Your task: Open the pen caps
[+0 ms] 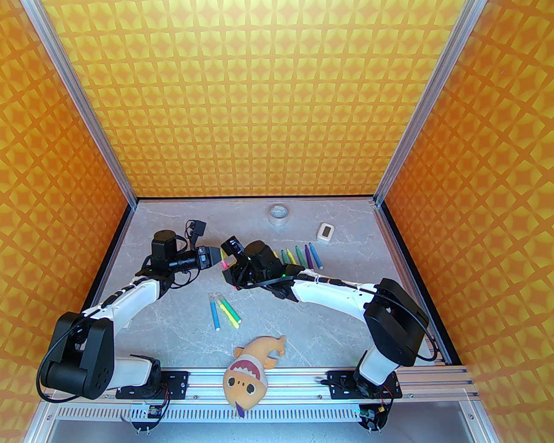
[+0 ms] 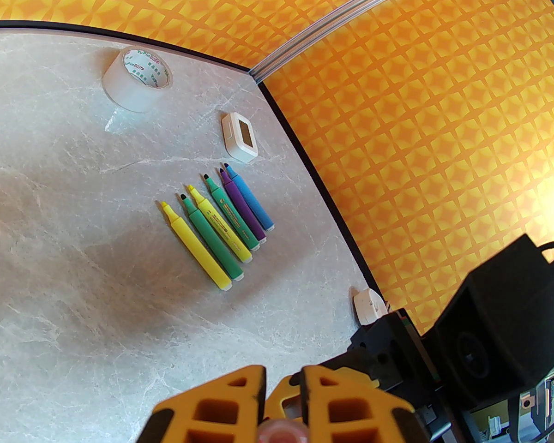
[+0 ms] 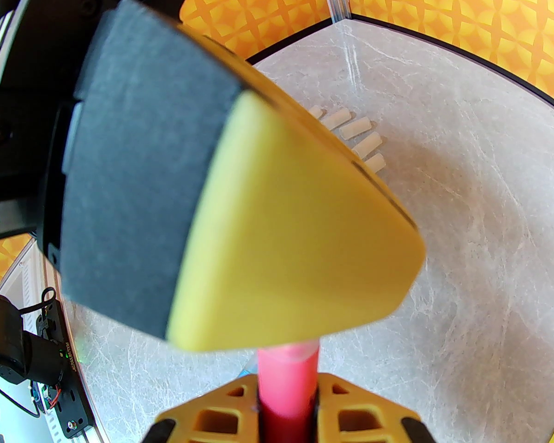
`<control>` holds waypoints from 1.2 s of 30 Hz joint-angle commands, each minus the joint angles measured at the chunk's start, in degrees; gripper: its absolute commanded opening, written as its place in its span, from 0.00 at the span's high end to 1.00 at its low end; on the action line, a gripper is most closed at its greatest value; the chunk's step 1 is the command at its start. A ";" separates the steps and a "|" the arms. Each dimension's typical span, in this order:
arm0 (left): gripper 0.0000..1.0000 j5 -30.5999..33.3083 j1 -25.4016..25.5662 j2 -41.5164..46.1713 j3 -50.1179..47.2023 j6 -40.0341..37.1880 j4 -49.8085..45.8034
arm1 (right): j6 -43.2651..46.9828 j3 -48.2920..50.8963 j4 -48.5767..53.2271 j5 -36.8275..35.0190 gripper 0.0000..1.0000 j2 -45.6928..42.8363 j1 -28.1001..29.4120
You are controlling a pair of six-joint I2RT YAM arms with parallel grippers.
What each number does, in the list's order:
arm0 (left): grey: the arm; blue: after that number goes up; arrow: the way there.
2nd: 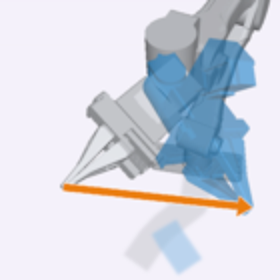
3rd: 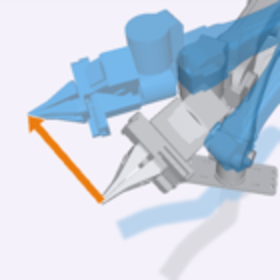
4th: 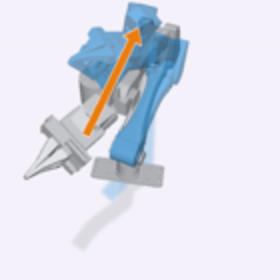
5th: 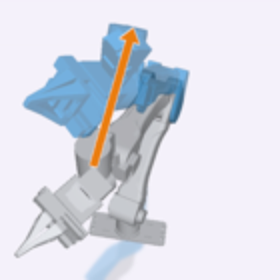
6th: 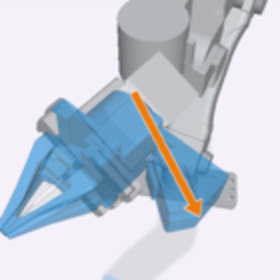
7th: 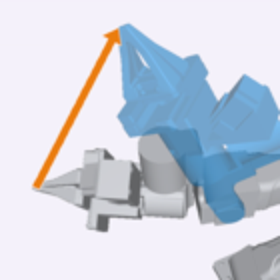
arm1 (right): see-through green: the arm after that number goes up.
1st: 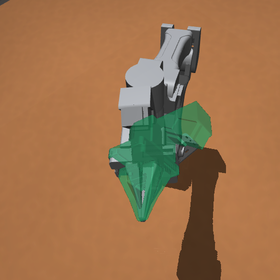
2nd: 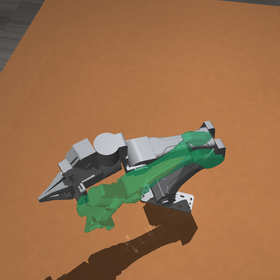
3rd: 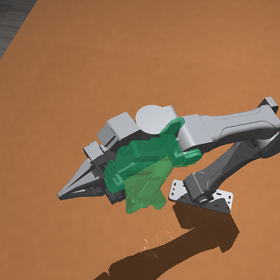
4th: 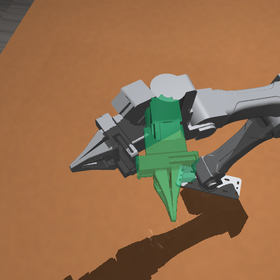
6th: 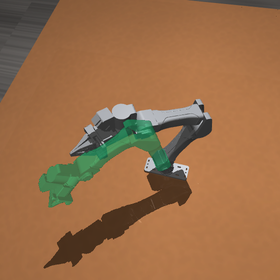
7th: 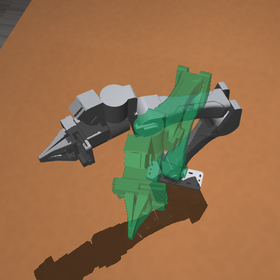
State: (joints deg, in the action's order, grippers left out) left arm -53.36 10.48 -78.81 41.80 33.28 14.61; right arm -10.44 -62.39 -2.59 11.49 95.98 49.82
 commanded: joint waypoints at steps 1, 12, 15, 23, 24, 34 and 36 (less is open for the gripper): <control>1.00 0.86 -1.65 1.28 3.35 1.62 1.72 | 0.66 3.91 3.76 1.60 1.00 -1.43 -0.22; 1.00 7.68 -4.27 -0.18 8.11 2.58 -3.62 | 0.73 12.01 3.98 -0.17 1.00 -7.04 -0.40; 1.00 8.62 -4.24 -1.23 8.87 1.32 -5.81 | -0.91 12.81 3.29 -2.66 1.00 -7.22 -1.97; 1.00 20.51 -4.23 -6.27 14.28 -10.97 -26.32 | -1.82 5.90 10.97 -13.01 1.00 -0.42 -7.30; 1.00 21.92 -4.24 -7.24 15.31 -12.13 -28.50 | -1.84 4.82 11.77 -13.92 1.00 0.73 -7.81; 1.00 35.52 -2.98 -18.93 27.49 -19.10 -45.93 | -5.04 -2.19 14.16 -18.24 1.00 10.00 -13.61; 1.00 38.51 -2.18 -21.86 30.19 -20.19 -48.68 | -5.01 -3.06 14.54 -18.90 1.00 10.78 -14.26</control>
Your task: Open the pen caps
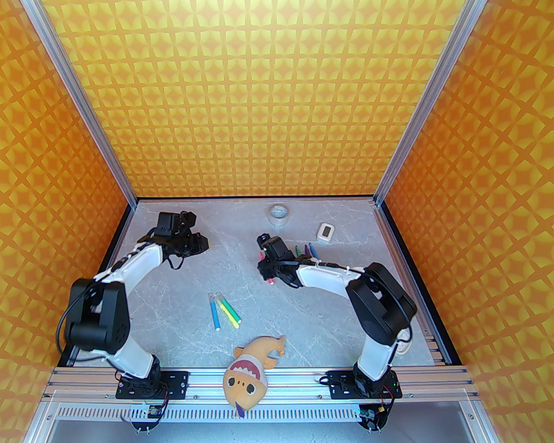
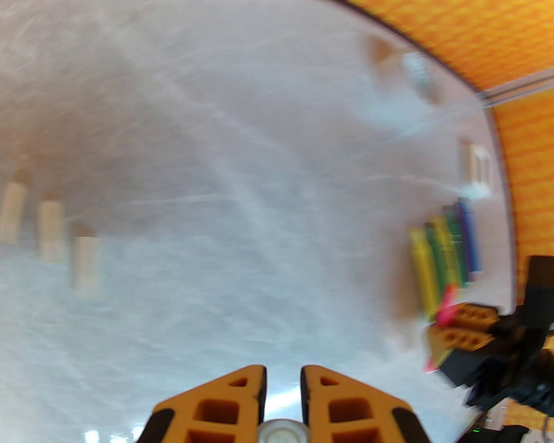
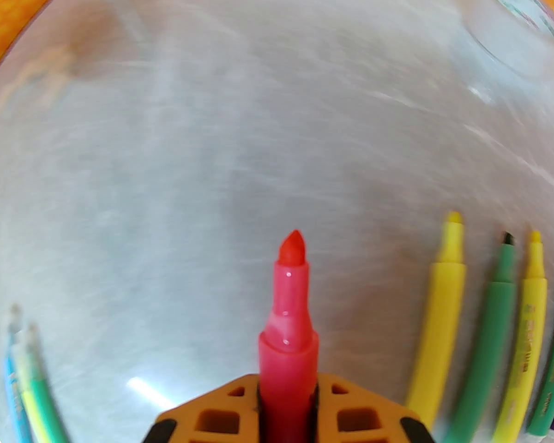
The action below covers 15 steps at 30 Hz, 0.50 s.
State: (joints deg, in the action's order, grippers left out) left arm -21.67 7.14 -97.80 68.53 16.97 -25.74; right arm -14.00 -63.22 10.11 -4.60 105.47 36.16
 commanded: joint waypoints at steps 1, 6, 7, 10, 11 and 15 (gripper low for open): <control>1.00 8.66 1.53 -4.36 4.81 -4.35 -9.77 | -1.18 -2.63 1.95 -3.16 1.00 1.69 -0.78; 1.00 13.54 2.03 -10.40 10.06 -4.93 -13.21 | 0.64 -5.87 4.66 -5.51 1.00 3.88 -1.01; 1.00 13.75 2.09 -11.51 10.93 -4.99 -13.55 | 0.97 -6.59 5.24 -6.01 1.00 4.34 -1.01; 1.00 14.38 2.11 -13.80 13.43 -5.26 -14.57 | 1.41 -7.97 6.18 -6.67 1.00 5.69 -0.99; 1.00 14.72 2.18 -14.52 14.19 -5.37 -15.04 | 1.51 -8.34 6.64 -6.65 1.00 6.00 -0.95; 1.00 16.96 2.41 -17.42 17.16 -6.06 -17.05 | 1.35 -9.79 7.81 -6.63 1.00 7.40 -0.96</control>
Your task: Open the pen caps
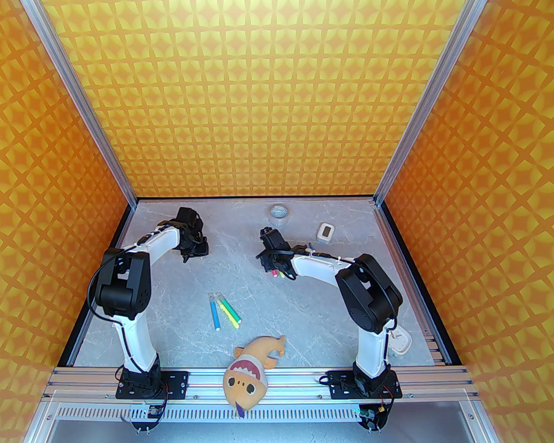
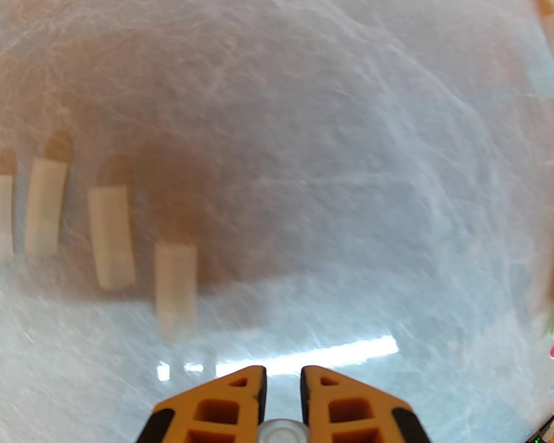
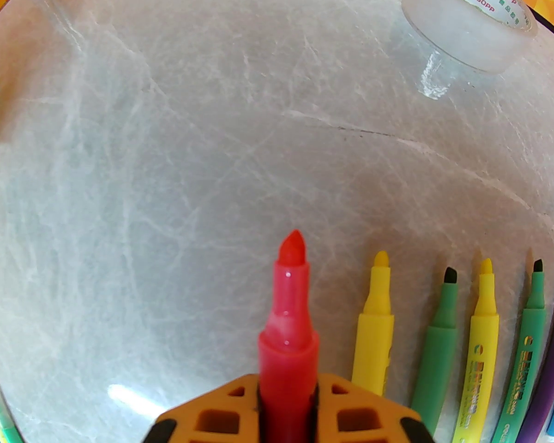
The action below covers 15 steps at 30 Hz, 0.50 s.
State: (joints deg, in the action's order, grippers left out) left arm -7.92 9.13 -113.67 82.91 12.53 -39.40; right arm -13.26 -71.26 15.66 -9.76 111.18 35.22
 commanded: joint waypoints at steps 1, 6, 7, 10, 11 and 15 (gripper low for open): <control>1.00 3.40 0.38 -1.95 3.14 -1.79 -3.67 | 0.60 -1.90 2.37 -1.41 1.00 1.88 -0.04; 0.99 3.54 0.54 -2.95 3.89 -2.25 -2.06 | 0.40 -2.38 2.46 -1.23 1.00 2.87 -0.07; 0.98 3.45 0.62 -3.29 4.27 -2.57 -1.92 | 0.26 -2.61 2.61 -1.14 0.99 3.01 -0.06; 0.97 3.48 0.81 -4.24 4.78 -3.12 -1.91 | 0.04 -2.96 2.88 -0.84 0.98 3.30 -0.02; 0.96 3.51 0.89 -4.66 6.39 -3.35 -2.07 | 0.01 -3.07 2.97 -0.81 0.97 3.36 -0.07; 0.93 3.45 1.32 -6.15 7.59 -3.83 -2.68 | -0.09 -3.35 3.32 -0.85 0.95 3.74 -0.06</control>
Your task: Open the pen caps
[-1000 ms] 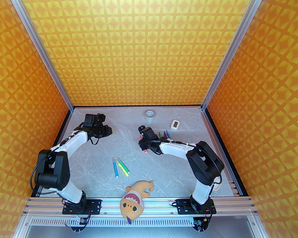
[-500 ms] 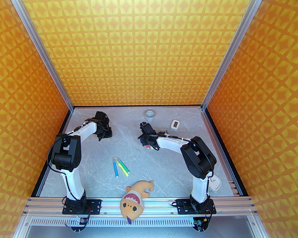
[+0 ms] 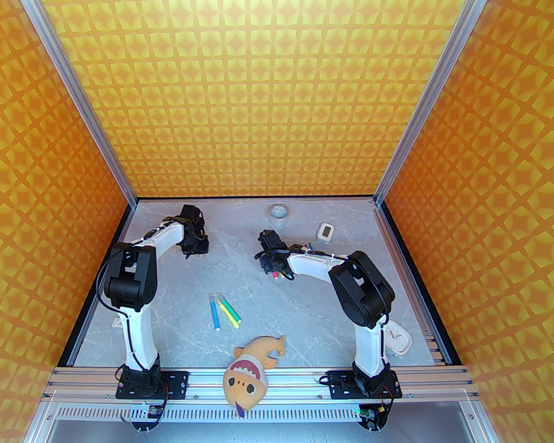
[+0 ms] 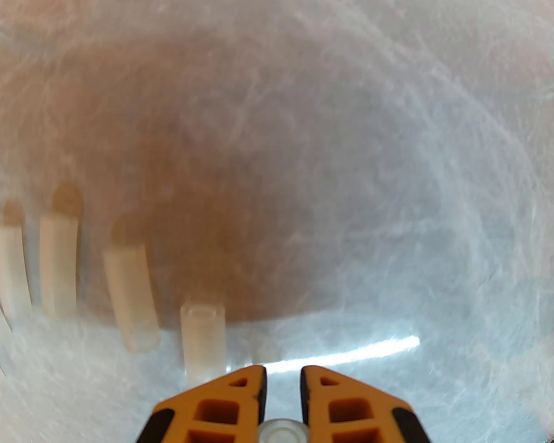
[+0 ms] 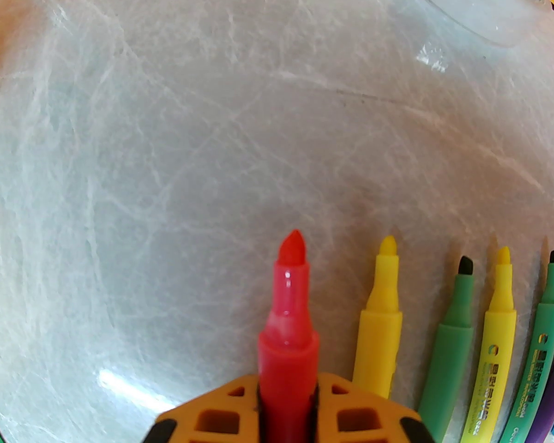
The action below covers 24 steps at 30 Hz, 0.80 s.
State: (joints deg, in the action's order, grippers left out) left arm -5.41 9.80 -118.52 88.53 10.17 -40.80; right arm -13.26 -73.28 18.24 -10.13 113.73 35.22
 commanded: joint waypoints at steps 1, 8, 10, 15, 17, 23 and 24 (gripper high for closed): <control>0.92 0.94 0.81 -1.49 2.03 -1.66 -1.33 | -0.14 -1.43 0.84 -0.38 0.94 1.38 -0.02; 0.90 0.94 1.05 -3.10 2.43 -2.15 -1.34 | -0.25 -1.87 1.27 -0.09 0.92 2.11 -0.07; 0.89 0.95 1.04 -3.38 2.44 -2.30 -1.31 | -0.27 -1.87 1.45 -0.29 0.91 2.23 -0.06; 0.85 0.97 1.02 -4.07 2.51 -2.53 -1.38 | -0.16 -1.91 1.54 -0.33 0.88 2.46 -0.09; 0.84 1.01 1.07 -4.25 2.51 -2.62 -1.24 | -0.07 -1.84 1.54 -0.42 0.87 2.55 -0.06; 0.77 0.96 1.00 -4.32 2.51 -2.71 -1.56 | -0.08 -1.94 1.80 -0.64 0.85 2.51 -0.05; 0.76 0.99 1.08 -4.13 2.44 -2.71 -1.48 | 0.06 -1.88 1.89 -0.64 0.85 2.55 -0.11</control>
State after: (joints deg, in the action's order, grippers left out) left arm -5.41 10.57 -121.97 89.60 8.47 -41.06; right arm -13.28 -74.00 18.70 -10.13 114.87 35.22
